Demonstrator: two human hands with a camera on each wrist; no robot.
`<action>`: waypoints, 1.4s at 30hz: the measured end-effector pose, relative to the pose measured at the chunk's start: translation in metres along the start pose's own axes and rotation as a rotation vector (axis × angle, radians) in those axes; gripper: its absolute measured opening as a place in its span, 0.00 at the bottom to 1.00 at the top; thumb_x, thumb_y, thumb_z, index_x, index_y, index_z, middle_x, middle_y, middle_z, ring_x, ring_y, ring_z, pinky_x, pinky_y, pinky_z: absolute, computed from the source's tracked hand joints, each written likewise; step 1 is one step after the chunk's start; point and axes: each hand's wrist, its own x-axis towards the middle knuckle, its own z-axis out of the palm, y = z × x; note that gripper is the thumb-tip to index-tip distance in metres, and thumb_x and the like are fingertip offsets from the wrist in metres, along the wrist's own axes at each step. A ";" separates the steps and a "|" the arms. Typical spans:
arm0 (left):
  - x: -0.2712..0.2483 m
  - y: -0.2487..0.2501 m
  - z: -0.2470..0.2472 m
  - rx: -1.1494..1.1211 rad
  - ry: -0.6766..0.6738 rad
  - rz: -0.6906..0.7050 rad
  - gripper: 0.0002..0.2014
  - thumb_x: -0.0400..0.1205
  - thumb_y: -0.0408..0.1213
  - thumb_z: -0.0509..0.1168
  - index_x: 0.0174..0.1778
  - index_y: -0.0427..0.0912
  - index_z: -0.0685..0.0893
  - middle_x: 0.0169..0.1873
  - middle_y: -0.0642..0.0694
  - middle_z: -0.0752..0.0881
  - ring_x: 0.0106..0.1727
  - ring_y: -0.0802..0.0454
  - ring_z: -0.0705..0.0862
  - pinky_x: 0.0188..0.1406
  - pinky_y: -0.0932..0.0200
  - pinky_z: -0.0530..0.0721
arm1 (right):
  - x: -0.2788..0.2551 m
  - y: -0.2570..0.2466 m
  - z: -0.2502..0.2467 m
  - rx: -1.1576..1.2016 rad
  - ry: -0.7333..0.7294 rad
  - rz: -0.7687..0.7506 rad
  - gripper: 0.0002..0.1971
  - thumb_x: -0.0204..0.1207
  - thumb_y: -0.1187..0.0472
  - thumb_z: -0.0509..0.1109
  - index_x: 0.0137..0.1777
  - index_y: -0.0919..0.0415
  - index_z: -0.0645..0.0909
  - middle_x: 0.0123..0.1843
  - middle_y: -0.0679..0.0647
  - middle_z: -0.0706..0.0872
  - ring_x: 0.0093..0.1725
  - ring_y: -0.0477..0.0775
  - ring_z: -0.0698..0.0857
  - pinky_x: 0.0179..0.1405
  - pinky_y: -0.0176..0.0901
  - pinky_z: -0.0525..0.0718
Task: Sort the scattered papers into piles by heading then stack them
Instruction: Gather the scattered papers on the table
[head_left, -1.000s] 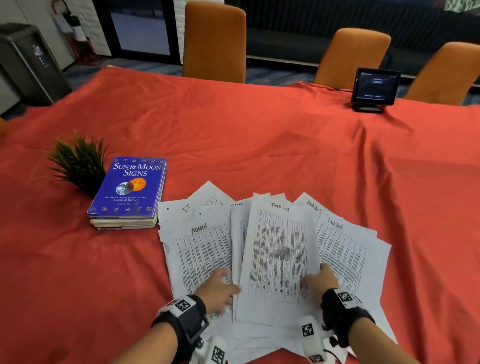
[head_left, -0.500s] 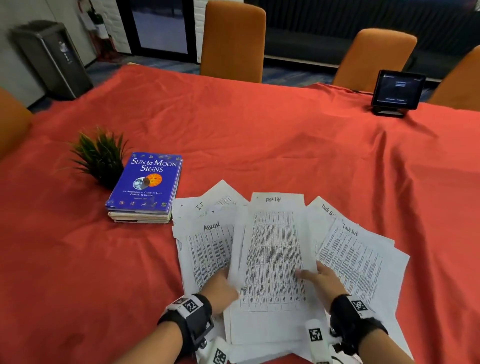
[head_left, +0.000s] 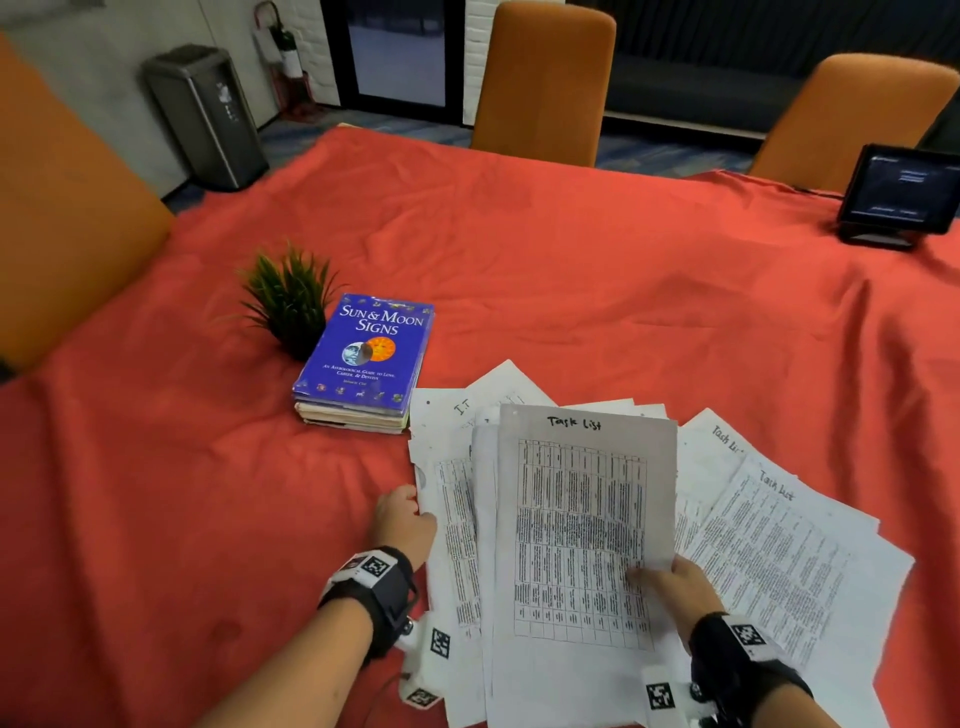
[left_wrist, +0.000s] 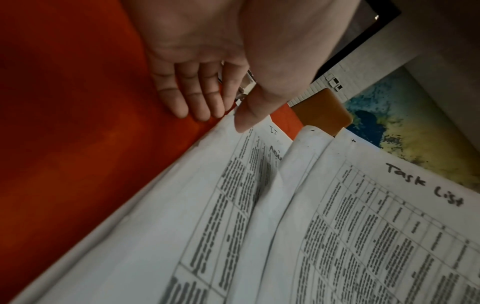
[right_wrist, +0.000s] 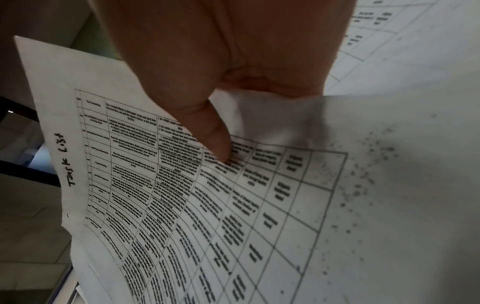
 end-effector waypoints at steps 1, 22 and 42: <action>-0.001 0.000 0.001 -0.012 0.000 -0.009 0.16 0.72 0.26 0.64 0.55 0.39 0.85 0.51 0.38 0.83 0.50 0.41 0.84 0.54 0.56 0.81 | -0.001 0.000 0.000 -0.003 0.000 -0.004 0.08 0.70 0.69 0.75 0.49 0.67 0.83 0.46 0.64 0.90 0.49 0.65 0.88 0.60 0.65 0.83; -0.019 0.010 0.008 -0.380 -0.259 -0.044 0.07 0.83 0.43 0.65 0.53 0.45 0.82 0.49 0.49 0.88 0.53 0.51 0.86 0.61 0.52 0.81 | -0.012 -0.030 0.026 -0.039 -0.133 -0.073 0.10 0.74 0.71 0.71 0.55 0.65 0.81 0.48 0.59 0.90 0.48 0.61 0.90 0.55 0.60 0.86; -0.072 0.134 -0.082 -0.792 0.103 0.586 0.16 0.70 0.34 0.61 0.54 0.43 0.81 0.51 0.51 0.87 0.53 0.65 0.84 0.54 0.71 0.78 | -0.110 -0.183 0.035 0.513 -0.077 -0.948 0.19 0.72 0.70 0.59 0.54 0.49 0.81 0.49 0.42 0.89 0.51 0.47 0.86 0.51 0.41 0.86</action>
